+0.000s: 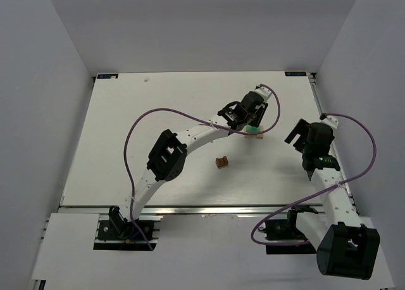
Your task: Build the wood block tower
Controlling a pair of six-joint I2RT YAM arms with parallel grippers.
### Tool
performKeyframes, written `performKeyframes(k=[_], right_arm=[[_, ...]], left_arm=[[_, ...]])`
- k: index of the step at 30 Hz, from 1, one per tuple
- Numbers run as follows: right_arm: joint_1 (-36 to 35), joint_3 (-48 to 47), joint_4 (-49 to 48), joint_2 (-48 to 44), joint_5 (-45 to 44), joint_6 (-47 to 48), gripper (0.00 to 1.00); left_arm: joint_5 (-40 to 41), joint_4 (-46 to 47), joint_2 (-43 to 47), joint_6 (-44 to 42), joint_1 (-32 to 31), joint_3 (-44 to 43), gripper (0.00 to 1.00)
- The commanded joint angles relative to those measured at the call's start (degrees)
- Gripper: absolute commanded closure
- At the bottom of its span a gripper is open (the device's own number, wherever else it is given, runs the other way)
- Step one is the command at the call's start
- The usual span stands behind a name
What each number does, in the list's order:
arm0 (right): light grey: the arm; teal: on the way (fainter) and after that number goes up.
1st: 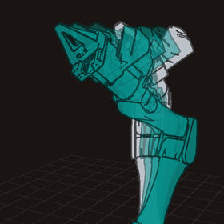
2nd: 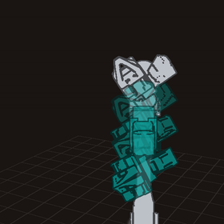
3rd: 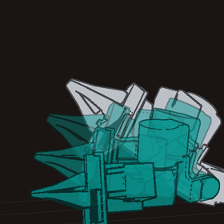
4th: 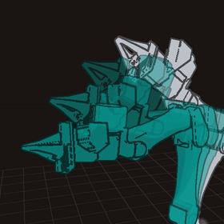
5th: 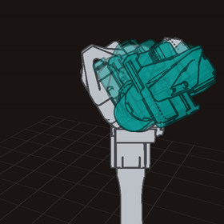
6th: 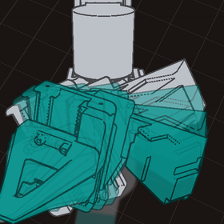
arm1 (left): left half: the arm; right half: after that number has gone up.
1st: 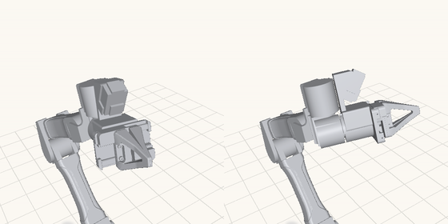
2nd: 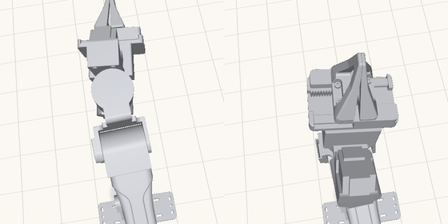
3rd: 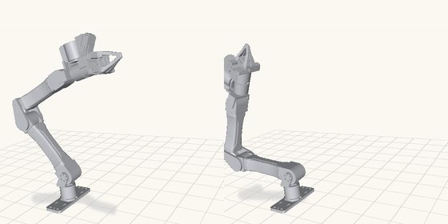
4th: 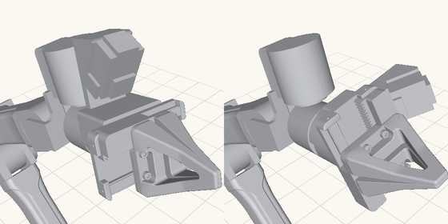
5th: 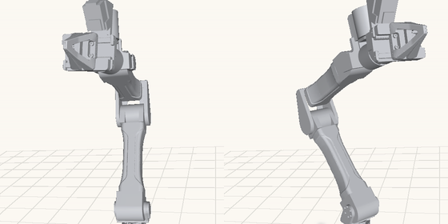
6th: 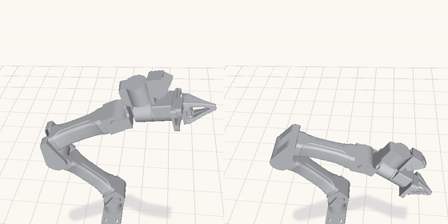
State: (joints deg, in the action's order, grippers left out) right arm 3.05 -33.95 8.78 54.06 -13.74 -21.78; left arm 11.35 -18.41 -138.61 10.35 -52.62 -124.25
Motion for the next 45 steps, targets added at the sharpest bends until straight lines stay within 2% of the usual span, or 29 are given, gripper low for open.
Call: performKeyframes(k=[1,25,28,34,45], right_arm=[[0.5,-0.1,-2.6,0.1,-0.1,0.7,0.11],[0.7,0.2,-3.0,0.6,1.2,0.8,0.11],[0.7,0.2,-3.0,0.6,1.4,0.9,0.11],[0.6,0.1,-3.0,0.7,1.5,1.0,0.11],[0.7,0.0,-3.0,0.9,2.0,1.1,0.11]], left_arm=[[-0.4,1.0,0.1,0.0,-0.2,0.2,0.87],[0.3,3.0,0.1,0.1,-0.1,2.4,0.88],[0.3,3.4,0.1,0.1,-0.1,2.3,0.88],[0.1,2.7,0.0,-0.2,-0.1,2.3,0.80],[-0.2,2.4,0.2,-0.5,-0.2,2.4,0.80]])
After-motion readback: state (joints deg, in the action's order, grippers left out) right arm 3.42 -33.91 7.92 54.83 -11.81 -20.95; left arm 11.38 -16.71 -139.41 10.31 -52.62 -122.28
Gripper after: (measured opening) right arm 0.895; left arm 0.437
